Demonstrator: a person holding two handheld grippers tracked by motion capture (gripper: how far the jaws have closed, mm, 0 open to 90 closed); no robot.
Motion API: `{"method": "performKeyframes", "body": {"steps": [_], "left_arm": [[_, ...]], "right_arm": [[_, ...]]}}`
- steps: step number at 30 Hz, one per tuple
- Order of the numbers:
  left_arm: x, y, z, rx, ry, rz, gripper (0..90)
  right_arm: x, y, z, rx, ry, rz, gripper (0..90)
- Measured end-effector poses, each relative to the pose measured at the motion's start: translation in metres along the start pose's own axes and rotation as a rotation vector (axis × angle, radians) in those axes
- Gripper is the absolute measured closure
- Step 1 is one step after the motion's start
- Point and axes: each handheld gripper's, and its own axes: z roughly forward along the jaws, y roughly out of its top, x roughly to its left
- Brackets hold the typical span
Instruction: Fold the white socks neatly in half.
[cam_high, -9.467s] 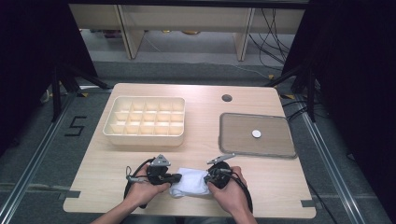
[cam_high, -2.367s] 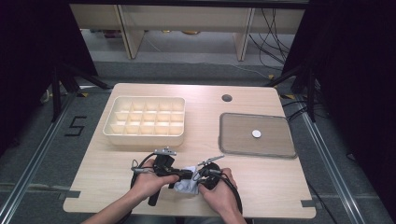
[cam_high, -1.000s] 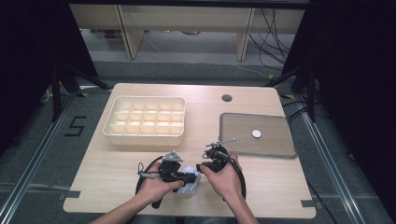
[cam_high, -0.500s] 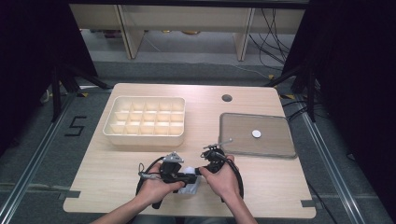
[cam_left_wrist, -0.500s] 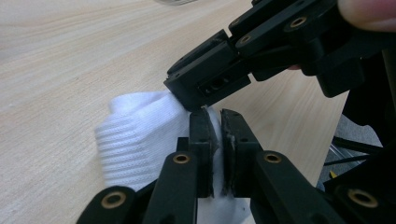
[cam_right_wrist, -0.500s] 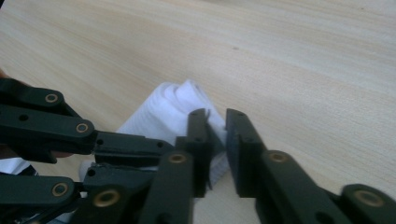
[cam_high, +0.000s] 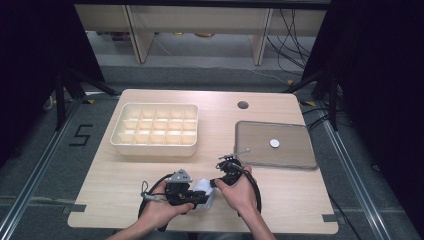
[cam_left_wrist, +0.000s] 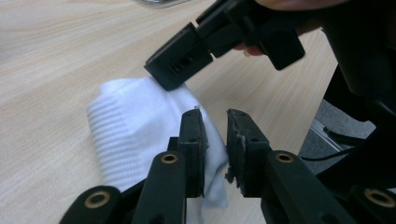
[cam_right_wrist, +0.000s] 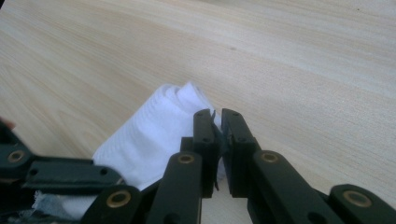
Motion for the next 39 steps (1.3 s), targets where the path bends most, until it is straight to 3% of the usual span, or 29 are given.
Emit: {"method": "performKeyframes", "body": {"steps": [4,11,13,14,16,19,25,27,28,30,31,32,38,39], "left_arm": [[-0.006,-0.003,0.0,0.007,-0.001,0.035,79.7],[-0.009,-0.009,0.009,0.034,-0.004,0.042,83.5],[-0.009,-0.009,0.012,0.047,-0.003,0.062,83.8],[-0.009,-0.01,0.014,0.05,-0.003,0.054,83.9],[-0.01,-0.011,0.017,0.059,-0.005,0.052,84.1],[-0.01,-0.011,0.02,0.072,0.0,0.079,84.2],[-0.011,-0.013,0.026,0.072,-0.014,0.058,84.4],[-0.011,-0.012,0.027,0.075,-0.014,0.073,84.5],[-0.011,-0.012,0.027,0.075,-0.011,0.073,84.6],[-0.011,-0.012,0.028,0.079,-0.01,0.073,84.6],[-0.01,-0.011,0.028,0.086,-0.005,0.094,84.7],[-0.011,-0.012,0.029,0.079,-0.007,0.07,84.8],[-0.012,-0.009,0.032,0.088,-0.015,0.102,85.1],[-0.013,-0.009,0.032,0.084,-0.012,0.102,85.1]], "right_arm": [[0.003,0.0,0.001,0.006,-0.014,0.0,85.5],[0.004,0.0,0.004,0.017,-0.031,-0.003,85.7],[0.004,0.0,0.006,0.024,-0.041,0.021,85.7],[0.003,0.0,0.007,0.019,-0.043,-0.003,85.7],[0.005,0.0,0.008,0.026,-0.052,0.01,85.8],[0.007,0.0,0.008,0.031,-0.057,0.008,85.9],[0.006,0.001,0.011,0.036,-0.072,0.0,86.0],[0.006,0.001,0.011,0.038,-0.07,-0.011,86.0],[0.007,0.002,0.012,0.055,-0.089,0.007,86.0],[0.005,0.001,0.012,0.041,-0.091,-0.026,86.1],[0.006,0.002,0.013,0.041,-0.088,-0.021,86.1],[0.006,0.002,0.013,0.041,-0.09,-0.022,86.1],[0.008,0.002,0.014,0.047,-0.106,-0.011,86.3],[0.01,0.003,0.014,0.049,-0.098,0.009,86.3]]}}
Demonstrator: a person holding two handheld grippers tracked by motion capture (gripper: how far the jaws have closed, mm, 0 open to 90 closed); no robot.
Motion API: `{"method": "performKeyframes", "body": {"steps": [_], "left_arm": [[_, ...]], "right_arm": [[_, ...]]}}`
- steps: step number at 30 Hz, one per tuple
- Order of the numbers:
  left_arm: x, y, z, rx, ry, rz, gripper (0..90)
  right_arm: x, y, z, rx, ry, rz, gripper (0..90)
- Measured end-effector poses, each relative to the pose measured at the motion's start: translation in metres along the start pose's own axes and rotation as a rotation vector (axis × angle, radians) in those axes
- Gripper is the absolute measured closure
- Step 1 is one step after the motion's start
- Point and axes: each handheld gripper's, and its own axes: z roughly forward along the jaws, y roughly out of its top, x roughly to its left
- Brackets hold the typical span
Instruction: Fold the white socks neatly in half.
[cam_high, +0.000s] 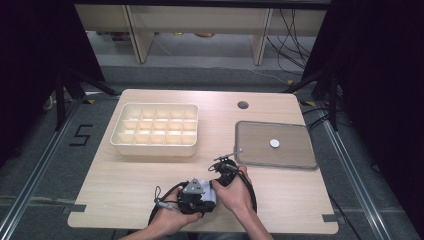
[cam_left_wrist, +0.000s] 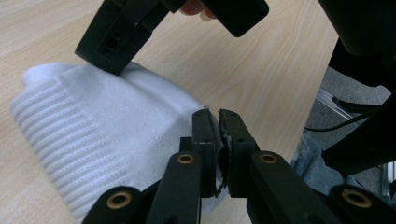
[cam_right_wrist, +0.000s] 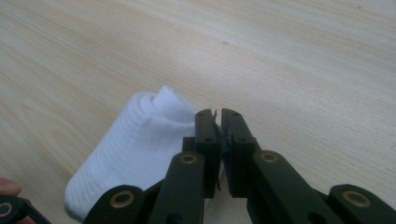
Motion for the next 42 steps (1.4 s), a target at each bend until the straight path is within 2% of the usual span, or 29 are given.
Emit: {"method": "performKeyframes", "body": {"steps": [1,2,4,7,8,9,12,13,17,18,22,23,26,27,28,29,30,31,34,36,38,39,40,41,42], "left_arm": [[-0.001,0.0,0.001,-0.001,0.003,-0.006,85.1],[0.0,0.001,0.001,0.004,0.01,0.013,85.2],[0.001,0.001,0.002,-0.005,0.01,0.016,85.1],[0.001,0.002,0.003,-0.006,0.017,0.004,85.1],[0.002,0.002,0.004,-0.01,0.02,0.027,85.1],[0.002,0.003,0.005,-0.014,0.024,0.019,85.0],[0.002,0.003,0.006,-0.016,0.029,0.034,85.0],[0.001,0.002,0.007,-0.02,0.026,0.025,84.9],[0.001,0.001,0.007,-0.029,0.026,0.028,84.5],[0.001,0.001,0.007,-0.027,0.021,0.044,84.2],[0.001,0.001,0.008,-0.031,0.027,0.052,83.7],[0.001,0.002,0.008,-0.031,0.027,0.074,83.7],[0.001,0.002,0.006,-0.03,0.034,0.071,82.8],[0.001,0.002,0.005,-0.037,0.024,0.053,81.7],[0.001,0.003,0.003,-0.038,0.013,0.057,80.2],[0.0,0.004,0.002,-0.052,0.0,0.043,78.5],[0.001,0.004,-0.002,-0.047,0.001,0.049,76.7],[0.0,0.005,-0.005,-0.057,-0.01,0.041,74.3],[0.002,0.006,-0.021,-0.087,-0.007,0.041,64.3],[0.007,0.006,-0.033,-0.104,0.016,0.04,59.0],[0.013,0.006,-0.046,-0.13,0.035,0.029,54.8],[0.018,0.007,-0.053,-0.135,0.046,0.025,53.0],[0.022,0.007,-0.059,-0.138,0.061,0.019,51.4],[0.026,0.007,-0.064,-0.159,0.069,-0.009,50.2],[0.032,0.008,-0.069,-0.166,0.079,-0.02,49.2]], "right_arm": [[-0.002,0.0,0.001,-0.011,-0.006,-0.029,86.3],[-0.001,0.001,0.001,-0.012,-0.007,-0.031,86.3],[-0.002,0.001,0.001,-0.007,-0.023,-0.043,86.3],[0.0,0.002,0.002,-0.012,-0.027,-0.03,86.3],[0.0,0.003,0.002,-0.006,-0.023,-0.038,86.3],[0.0,0.003,0.002,-0.001,-0.033,-0.035,86.3],[0.0,0.004,0.003,-0.006,-0.035,-0.051,86.2],[0.0,0.004,0.003,-0.001,-0.039,-0.043,86.3],[0.0,0.004,0.004,-0.017,-0.035,-0.067,86.2],[-0.001,0.004,0.004,-0.018,-0.035,-0.069,86.1],[0.0,0.003,0.004,-0.026,-0.033,-0.073,86.0],[0.0,0.003,0.004,-0.025,-0.039,-0.084,86.0],[0.0,0.003,0.004,-0.024,-0.034,-0.08,86.0],[0.0,0.003,0.004,-0.025,-0.03,-0.075,85.9],[0.001,0.003,0.003,-0.02,-0.035,-0.068,85.9],[0.001,0.003,0.003,-0.027,-0.023,-0.069,85.8],[0.001,0.002,0.002,-0.033,-0.005,-0.077,85.7],[0.003,0.003,0.002,-0.024,-0.016,-0.05,85.7],[0.003,0.002,0.0,-0.037,-0.011,-0.068,85.2],[0.003,0.001,-0.001,-0.033,0.003,-0.06,83.9],[0.002,0.001,-0.002,-0.046,0.002,-0.077,82.0],[-0.001,0.0,-0.001,-0.067,-0.018,-0.129,81.0],[0.001,0.0,-0.002,-0.06,-0.016,-0.1,79.9],[0.002,0.001,-0.003,-0.055,-0.008,-0.079,78.7],[0.002,0.001,-0.004,-0.059,-0.012,-0.084,77.4]]}}
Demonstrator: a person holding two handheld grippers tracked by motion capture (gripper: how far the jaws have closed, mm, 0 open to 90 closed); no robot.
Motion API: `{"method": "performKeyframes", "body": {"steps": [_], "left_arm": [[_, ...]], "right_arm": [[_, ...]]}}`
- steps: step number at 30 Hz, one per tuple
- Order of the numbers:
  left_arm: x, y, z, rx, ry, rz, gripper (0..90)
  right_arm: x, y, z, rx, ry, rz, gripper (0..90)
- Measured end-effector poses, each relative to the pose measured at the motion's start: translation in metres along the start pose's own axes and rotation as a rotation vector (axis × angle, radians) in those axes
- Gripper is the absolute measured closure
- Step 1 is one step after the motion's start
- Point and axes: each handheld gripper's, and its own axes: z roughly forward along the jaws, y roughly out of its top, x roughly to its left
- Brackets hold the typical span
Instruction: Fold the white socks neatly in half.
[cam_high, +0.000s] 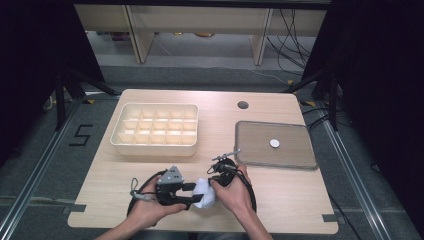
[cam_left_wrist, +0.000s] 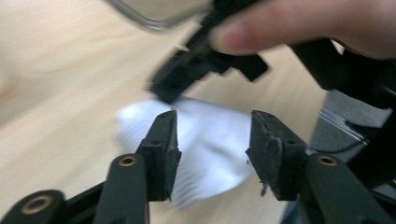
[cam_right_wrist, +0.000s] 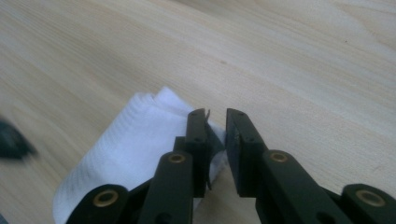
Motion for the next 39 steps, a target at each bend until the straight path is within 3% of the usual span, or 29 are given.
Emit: {"method": "performKeyframes", "body": {"steps": [1,2,3,4,6,8,9,10,14,15,17,22,24,26,27,30,33,39], "left_arm": [[0.005,0.001,-0.003,-0.006,0.016,-0.019,48.1],[0.01,0.001,-0.005,-0.019,0.025,-0.032,47.2],[0.014,0.001,-0.007,-0.009,0.044,-0.038,46.4],[0.018,0.0,-0.007,-0.006,0.062,-0.05,45.8],[0.022,-0.002,-0.005,0.005,0.066,-0.069,44.8],[0.024,-0.004,-0.002,0.019,0.044,-0.095,43.9],[0.025,-0.005,0.0,0.016,0.034,-0.108,43.6],[0.024,-0.005,0.001,0.024,0.046,-0.112,43.5],[0.025,-0.006,0.005,0.031,0.037,-0.123,42.4],[0.025,-0.007,0.006,0.033,0.029,-0.133,42.2],[0.026,-0.008,0.007,0.036,0.021,-0.147,41.8],[0.03,-0.01,0.01,0.059,0.0,-0.19,40.3],[0.031,-0.011,0.012,0.062,0.011,-0.204,39.6],[0.033,-0.011,0.013,0.073,-0.002,-0.204,38.9],[0.033,-0.012,0.015,0.069,0.009,-0.217,38.7],[0.033,-0.012,0.016,0.088,0.01,-0.228,38.4],[0.033,-0.012,0.017,0.091,0.009,-0.233,38.2],[0.035,-0.011,0.016,0.084,-0.004,-0.238,37.9]], "right_arm": [[-0.001,-0.001,0.0,-0.015,-0.01,-0.04,75.7],[-0.001,-0.001,-0.001,-0.025,-0.011,-0.049,74.3],[-0.001,-0.001,-0.002,-0.027,-0.01,-0.056,73.3],[0.001,-0.001,-0.003,-0.025,-0.016,-0.033,72.4],[0.002,0.0,-0.005,-0.041,-0.015,-0.054,71.0],[0.002,0.001,-0.007,-0.054,-0.018,-0.066,69.8],[0.004,0.001,-0.009,-0.046,-0.017,-0.05,69.4],[0.004,0.001,-0.01,-0.061,-0.012,-0.07,68.7],[0.009,0.001,-0.018,-0.079,-0.001,-0.066,65.8],[0.008,0.001,-0.02,-0.094,-0.001,-0.086,65.2],[0.01,0.001,-0.023,-0.107,-0.009,-0.064,64.2],[0.005,-0.001,-0.028,-0.093,0.025,-0.043,61.1],[0.001,-0.003,-0.029,-0.107,0.026,-0.032,60.2],[-0.002,-0.004,-0.03,-0.102,0.004,-0.031,60.0],[-0.005,-0.007,-0.032,-0.104,0.023,0.006,59.7],[-0.01,-0.011,-0.036,-0.118,0.013,-0.006,59.4],[-0.013,-0.015,-0.038,-0.12,0.019,0.041,59.2],[-0.02,-0.021,-0.042,-0.116,0.013,0.062,58.7]]}}
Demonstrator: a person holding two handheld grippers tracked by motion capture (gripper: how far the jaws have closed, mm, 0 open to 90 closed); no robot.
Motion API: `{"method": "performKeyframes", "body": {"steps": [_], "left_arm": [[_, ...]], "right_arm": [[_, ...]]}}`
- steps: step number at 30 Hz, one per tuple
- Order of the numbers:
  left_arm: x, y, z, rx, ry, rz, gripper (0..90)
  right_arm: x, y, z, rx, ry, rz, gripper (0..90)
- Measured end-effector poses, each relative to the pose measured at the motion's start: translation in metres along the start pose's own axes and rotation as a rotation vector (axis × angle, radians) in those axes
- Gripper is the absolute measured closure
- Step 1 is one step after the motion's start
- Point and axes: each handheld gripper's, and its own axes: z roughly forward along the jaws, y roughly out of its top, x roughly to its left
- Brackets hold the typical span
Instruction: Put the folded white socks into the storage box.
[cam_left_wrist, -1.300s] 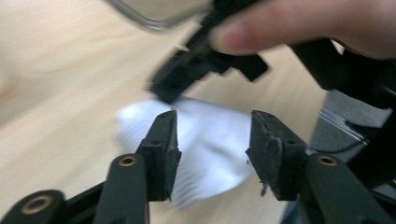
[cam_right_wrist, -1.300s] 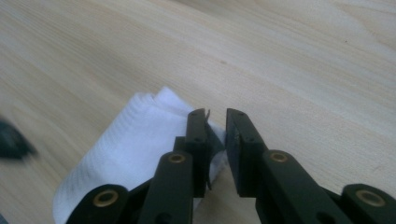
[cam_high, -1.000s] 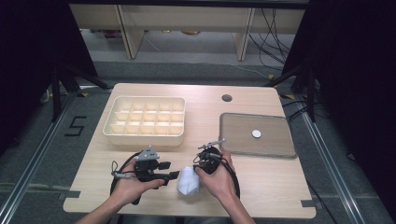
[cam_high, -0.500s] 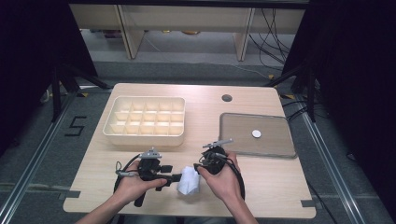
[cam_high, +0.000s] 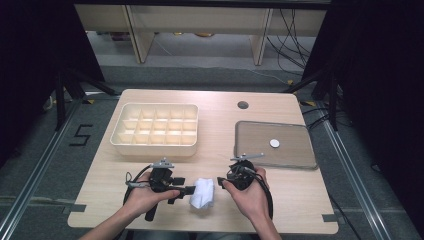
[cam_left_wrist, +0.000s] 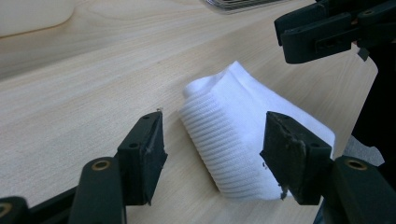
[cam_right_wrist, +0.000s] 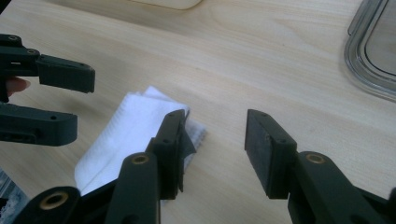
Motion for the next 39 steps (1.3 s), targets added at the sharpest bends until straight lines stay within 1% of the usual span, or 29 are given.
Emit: {"method": "performKeyframes", "body": {"steps": [1,2,4,5,6,7,10,11,12,13,14,15,17,18,19,20,22,24,25,28,30,31,32,33,34,36,37,38,39], "left_arm": [[0.0,0.0,0.0,0.002,-0.001,0.003,38.0],[0.0,0.0,0.0,-0.001,-0.002,0.0,37.9],[-0.001,0.0,0.001,-0.005,-0.004,-0.005,37.9],[-0.001,0.0,0.001,-0.003,0.002,-0.004,37.9],[-0.001,0.0,0.002,-0.007,0.004,-0.006,37.9],[0.0,0.001,0.002,0.005,0.001,-0.005,37.9],[0.002,0.001,0.005,0.008,-0.001,-0.011,37.9],[0.003,0.002,0.006,0.009,0.005,-0.015,37.8],[0.003,0.002,0.007,0.005,0.008,-0.02,37.8],[0.003,0.003,0.007,0.017,0.021,-0.018,37.8],[0.004,0.002,0.009,0.016,0.015,-0.018,37.8],[0.004,0.003,0.009,0.02,0.014,-0.024,37.8],[0.005,0.003,0.009,0.019,0.014,-0.026,37.8],[0.005,0.003,0.009,0.023,0.014,-0.026,37.8],[0.004,0.002,0.01,0.021,0.017,-0.032,37.9],[0.004,0.002,0.01,0.027,0.012,-0.034,37.9],[0.004,0.001,0.011,0.039,-0.001,-0.034,37.9],[0.005,0.0,0.013,0.047,-0.014,-0.054,37.9],[0.005,-0.001,0.014,0.051,-0.014,-0.057,37.9],[0.006,-0.001,0.017,0.06,-0.023,-0.071,38.0],[0.007,-0.001,0.02,0.069,-0.038,-0.089,38.0],[0.007,-0.001,0.02,0.069,-0.038,-0.089,38.0],[0.006,-0.001,0.022,0.083,-0.023,-0.105,38.1],[0.008,-0.001,0.026,0.093,-0.036,-0.121,38.2],[0.008,-0.002,0.028,0.093,-0.043,-0.135,38.2],[0.009,-0.002,0.031,0.104,-0.055,-0.156,38.2],[0.009,-0.002,0.033,0.096,-0.068,-0.163,38.5],[0.008,-0.003,0.035,0.095,-0.071,-0.178,38.6],[0.01,-0.003,0.036,0.093,-0.084,-0.174,38.8]], "right_arm": [[0.0,-0.001,0.0,-0.014,-0.001,0.001,58.6],[-0.001,-0.002,-0.001,0.004,-0.001,0.001,58.5],[0.0,-0.004,-0.001,-0.004,0.005,0.005,58.4],[-0.001,-0.005,-0.002,0.02,0.012,0.01,58.4],[-0.001,-0.006,-0.002,0.007,0.016,0.013,58.4],[-0.002,-0.007,-0.002,0.011,0.019,0.012,58.4],[-0.002,-0.008,-0.002,0.047,0.0,0.011,58.5],[-0.001,-0.011,-0.002,0.069,0.019,0.025,58.5],[-0.001,-0.012,-0.003,0.061,0.04,0.023,58.5],[0.003,-0.015,-0.003,0.065,0.07,0.051,58.6],[0.003,-0.015,-0.003,0.063,0.081,0.038,58.7],[0.004,-0.016,-0.004,0.075,0.107,0.027,58.8],[0.007,-0.015,-0.004,0.077,0.121,0.037,58.8],[0.013,-0.015,-0.005,0.099,0.137,0.075,58.8],[0.015,-0.012,-0.003,0.086,0.131,0.017,58.8],[0.018,-0.012,-0.002,0.09,0.132,0.026,58.8],[0.02,-0.011,0.003,0.089,0.12,0.001,59.4],[0.021,-0.011,0.008,0.108,0.118,0.011,60.5],[0.02,-0.011,0.012,0.11,0.118,0.002,61.6],[0.019,-0.013,0.019,0.138,0.103,0.011,63.7],[0.018,-0.015,0.024,0.139,0.105,0.0,64.5],[0.018,-0.015,0.024,0.139,0.105,0.0,64.5],[0.018,-0.016,0.025,0.143,0.111,0.013,65.1],[0.017,-0.017,0.026,0.14,0.108,0.013,65.2],[0.014,-0.016,0.027,0.143,0.116,-0.006,65.2],[0.015,-0.016,0.026,0.15,0.103,0.02,65.6],[0.016,-0.016,0.027,0.155,0.096,0.032,65.6],[0.014,-0.017,0.027,0.154,0.112,0.027,65.6],[0.013,-0.017,0.027,0.152,0.113,0.018,65.6]]}}
